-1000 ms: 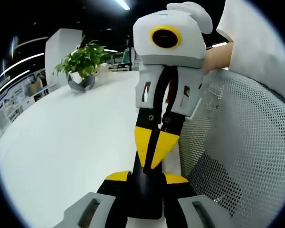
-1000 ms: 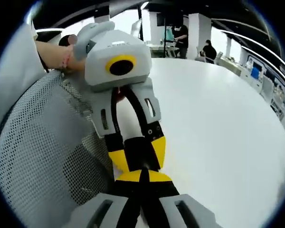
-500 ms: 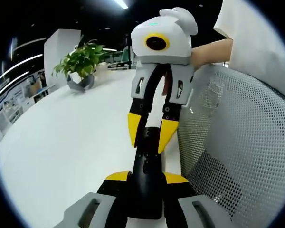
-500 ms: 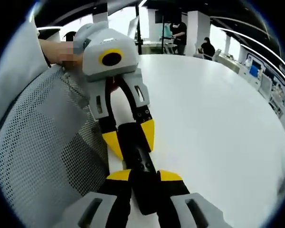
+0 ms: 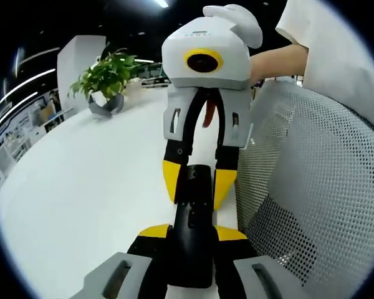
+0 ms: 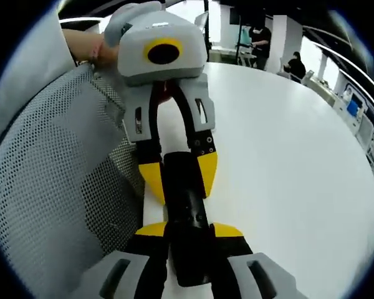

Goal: Press the specified remote control buttons in sequence, fully releasing each button before pressing the next.

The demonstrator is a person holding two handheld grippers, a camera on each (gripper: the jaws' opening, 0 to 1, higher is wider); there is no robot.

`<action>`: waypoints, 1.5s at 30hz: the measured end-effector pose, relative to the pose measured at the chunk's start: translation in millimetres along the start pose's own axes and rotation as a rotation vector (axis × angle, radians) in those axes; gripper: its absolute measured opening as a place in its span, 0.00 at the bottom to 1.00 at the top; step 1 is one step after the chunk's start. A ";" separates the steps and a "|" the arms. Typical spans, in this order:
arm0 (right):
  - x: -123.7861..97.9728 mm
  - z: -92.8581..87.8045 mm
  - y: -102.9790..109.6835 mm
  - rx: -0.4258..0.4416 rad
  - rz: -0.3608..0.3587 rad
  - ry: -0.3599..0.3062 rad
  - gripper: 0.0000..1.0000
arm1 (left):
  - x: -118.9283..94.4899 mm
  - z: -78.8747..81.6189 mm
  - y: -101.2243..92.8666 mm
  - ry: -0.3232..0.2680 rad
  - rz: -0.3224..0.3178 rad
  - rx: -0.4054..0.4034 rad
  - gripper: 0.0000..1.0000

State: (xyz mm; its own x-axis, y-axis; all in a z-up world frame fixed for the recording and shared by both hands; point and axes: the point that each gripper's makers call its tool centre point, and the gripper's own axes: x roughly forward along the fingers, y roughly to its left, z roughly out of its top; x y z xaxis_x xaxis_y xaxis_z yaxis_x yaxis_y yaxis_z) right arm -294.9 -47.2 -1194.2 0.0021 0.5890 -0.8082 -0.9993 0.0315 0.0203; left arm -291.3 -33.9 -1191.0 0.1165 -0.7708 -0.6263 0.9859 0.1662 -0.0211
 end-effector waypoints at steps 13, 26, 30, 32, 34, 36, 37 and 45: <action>0.5 3.6 -4.0 0.158 -0.056 -0.044 0.21 | -8.9 -4.3 13.7 0.188 0.136 -0.016 0.28; 1.2 4.2 -4.0 0.178 -0.069 -0.068 0.21 | -57.5 21.3 23.9 -0.007 0.255 -0.251 0.52; 1.5 4.1 -4.1 0.175 -0.072 -0.068 0.22 | -75.6 37.1 31.1 -0.135 0.323 -0.305 0.60; 1.5 4.2 -4.0 0.173 -0.072 -0.067 0.22 | -83.6 39.6 34.6 -0.156 0.362 -0.297 0.66; 1.3 4.5 -3.8 0.174 -0.072 -0.067 0.22 | -90.7 41.1 37.8 -0.169 0.405 -0.281 0.73; 1.3 4.4 -3.9 0.178 -0.072 -0.068 0.22 | -95.4 42.7 39.1 -0.193 0.427 -0.285 0.80; 1.4 4.2 -4.0 0.179 -0.071 -0.068 0.22 | -99.1 43.5 39.9 -0.212 0.441 -0.297 0.83; 1.3 4.6 -4.2 0.186 -0.068 -0.074 0.22 | -138.6 57.0 51.9 -0.411 0.627 -0.315 1.00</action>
State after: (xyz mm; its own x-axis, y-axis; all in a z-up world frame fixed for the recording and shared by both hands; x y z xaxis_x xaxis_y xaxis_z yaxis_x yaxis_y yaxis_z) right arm -290.5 -42.8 -1192.7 0.0792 0.6381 -0.7659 -0.9726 0.2180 0.0811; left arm -249.4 46.5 -1060.8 0.7307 -0.6315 -0.2593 0.6501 0.7596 -0.0179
